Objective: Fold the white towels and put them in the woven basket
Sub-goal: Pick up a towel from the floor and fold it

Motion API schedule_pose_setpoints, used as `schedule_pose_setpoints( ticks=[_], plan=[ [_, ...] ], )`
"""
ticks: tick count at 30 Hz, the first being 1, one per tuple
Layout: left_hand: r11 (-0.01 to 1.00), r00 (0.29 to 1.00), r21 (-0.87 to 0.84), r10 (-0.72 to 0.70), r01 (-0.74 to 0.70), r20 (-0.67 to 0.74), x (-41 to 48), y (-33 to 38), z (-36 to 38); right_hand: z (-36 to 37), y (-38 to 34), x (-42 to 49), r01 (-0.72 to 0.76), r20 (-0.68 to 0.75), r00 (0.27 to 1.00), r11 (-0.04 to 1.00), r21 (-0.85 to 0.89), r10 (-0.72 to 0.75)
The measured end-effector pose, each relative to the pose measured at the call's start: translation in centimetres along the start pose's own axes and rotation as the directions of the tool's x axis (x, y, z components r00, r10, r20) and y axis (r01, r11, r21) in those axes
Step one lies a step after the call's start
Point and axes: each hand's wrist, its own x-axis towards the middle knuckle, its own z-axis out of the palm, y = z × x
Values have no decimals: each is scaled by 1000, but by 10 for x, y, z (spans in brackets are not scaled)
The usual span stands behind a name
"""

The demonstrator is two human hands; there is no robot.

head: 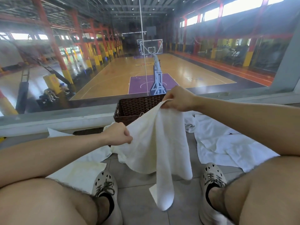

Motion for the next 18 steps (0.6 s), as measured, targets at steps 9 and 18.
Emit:
schedule_pose_setpoints(
  ticks=[9,18],
  plan=[
    [946,970,-224,209,-233,-126,-11,45,16,4,0,-1,-10,-18,1000,1000,-2,10],
    [942,970,-295,98,-163,-222,9,81,22,12,-16,-3,65,-55,996,997,-45,-67]
  ],
)
